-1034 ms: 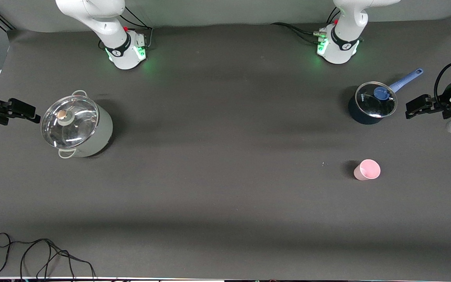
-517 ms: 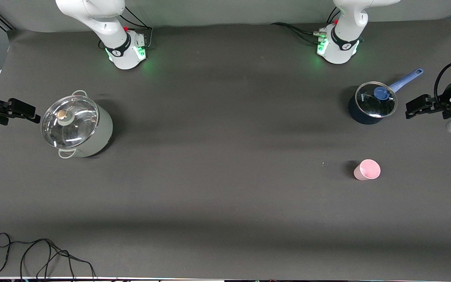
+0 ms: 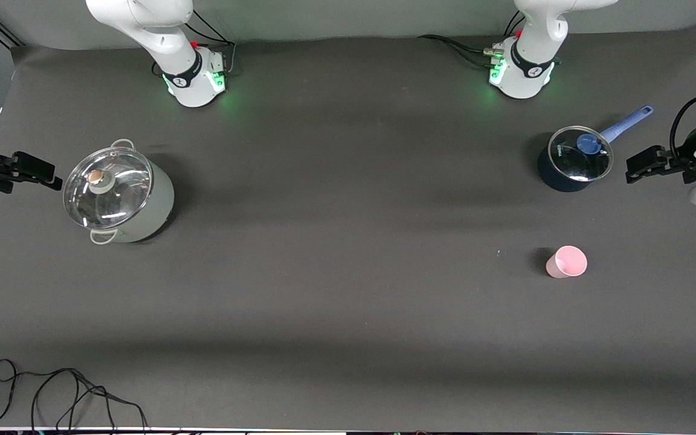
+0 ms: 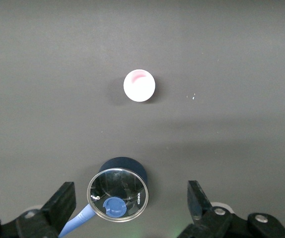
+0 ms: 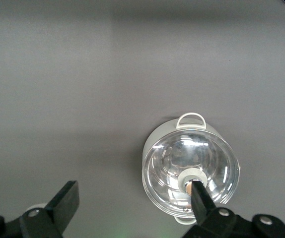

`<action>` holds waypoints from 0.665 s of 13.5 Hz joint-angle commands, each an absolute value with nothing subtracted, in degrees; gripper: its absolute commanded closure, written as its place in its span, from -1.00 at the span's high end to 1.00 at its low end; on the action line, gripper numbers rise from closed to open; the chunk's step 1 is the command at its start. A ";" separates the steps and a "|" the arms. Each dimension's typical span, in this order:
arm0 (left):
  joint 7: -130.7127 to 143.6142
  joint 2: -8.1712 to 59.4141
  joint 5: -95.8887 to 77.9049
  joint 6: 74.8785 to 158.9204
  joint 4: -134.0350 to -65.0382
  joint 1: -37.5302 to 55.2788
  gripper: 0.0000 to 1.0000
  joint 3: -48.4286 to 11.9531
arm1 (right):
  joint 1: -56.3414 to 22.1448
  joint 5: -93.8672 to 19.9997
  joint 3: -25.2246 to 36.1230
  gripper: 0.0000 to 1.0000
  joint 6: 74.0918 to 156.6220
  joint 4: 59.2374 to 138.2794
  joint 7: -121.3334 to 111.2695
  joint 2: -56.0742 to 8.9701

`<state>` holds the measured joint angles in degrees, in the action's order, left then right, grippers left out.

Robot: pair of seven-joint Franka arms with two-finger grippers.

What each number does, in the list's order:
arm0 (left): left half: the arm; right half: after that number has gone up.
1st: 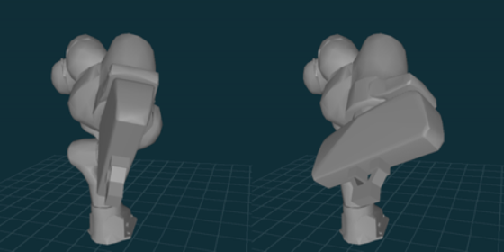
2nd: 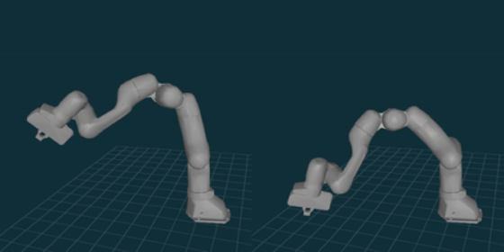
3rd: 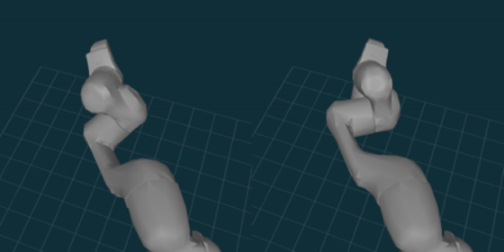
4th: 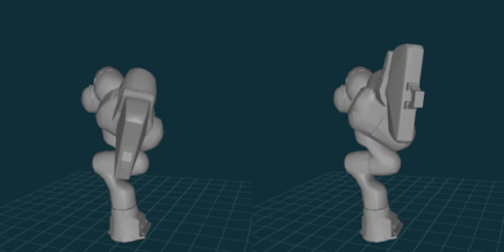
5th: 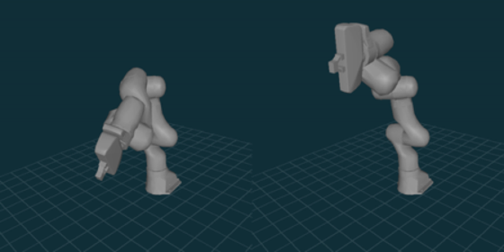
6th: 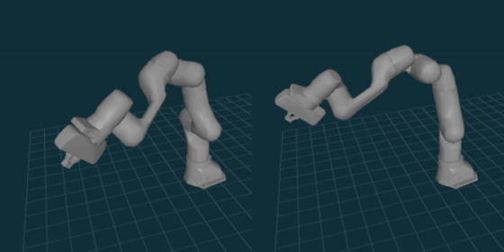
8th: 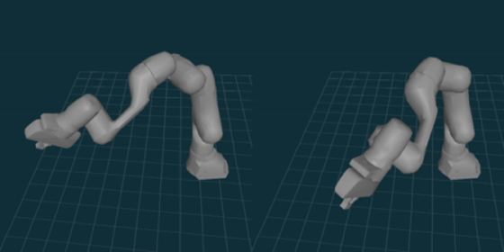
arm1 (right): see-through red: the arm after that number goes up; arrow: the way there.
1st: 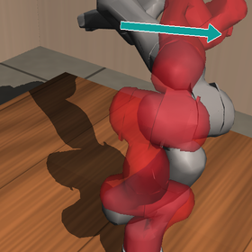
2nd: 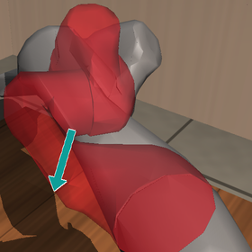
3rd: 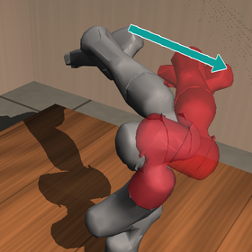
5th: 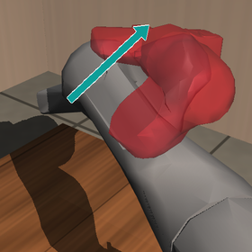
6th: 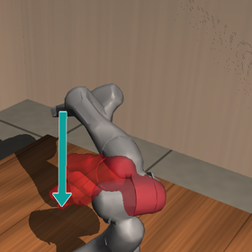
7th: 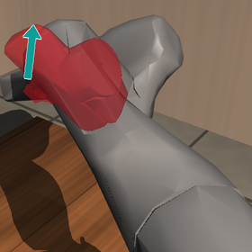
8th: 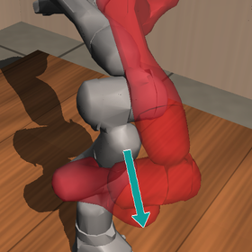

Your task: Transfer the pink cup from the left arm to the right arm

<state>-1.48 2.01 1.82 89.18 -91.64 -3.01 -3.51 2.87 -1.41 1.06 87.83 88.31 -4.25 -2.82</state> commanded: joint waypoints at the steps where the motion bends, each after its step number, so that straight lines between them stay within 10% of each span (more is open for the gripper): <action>1: -2.02 1.58 1.76 89.12 -92.02 -2.37 0.99 -2.90 | 3.34 -0.88 0.70 0.99 88.07 87.89 -5.27 -2.46; 9: -11.13 2.02 1.76 89.91 -91.85 -3.25 0.99 -2.55 | 3.34 -0.97 0.70 0.99 88.16 87.72 -5.19 -2.55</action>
<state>-5.99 2.07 1.82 89.32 -91.67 -3.04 -3.32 2.87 -1.41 1.07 87.92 88.29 -4.25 -2.82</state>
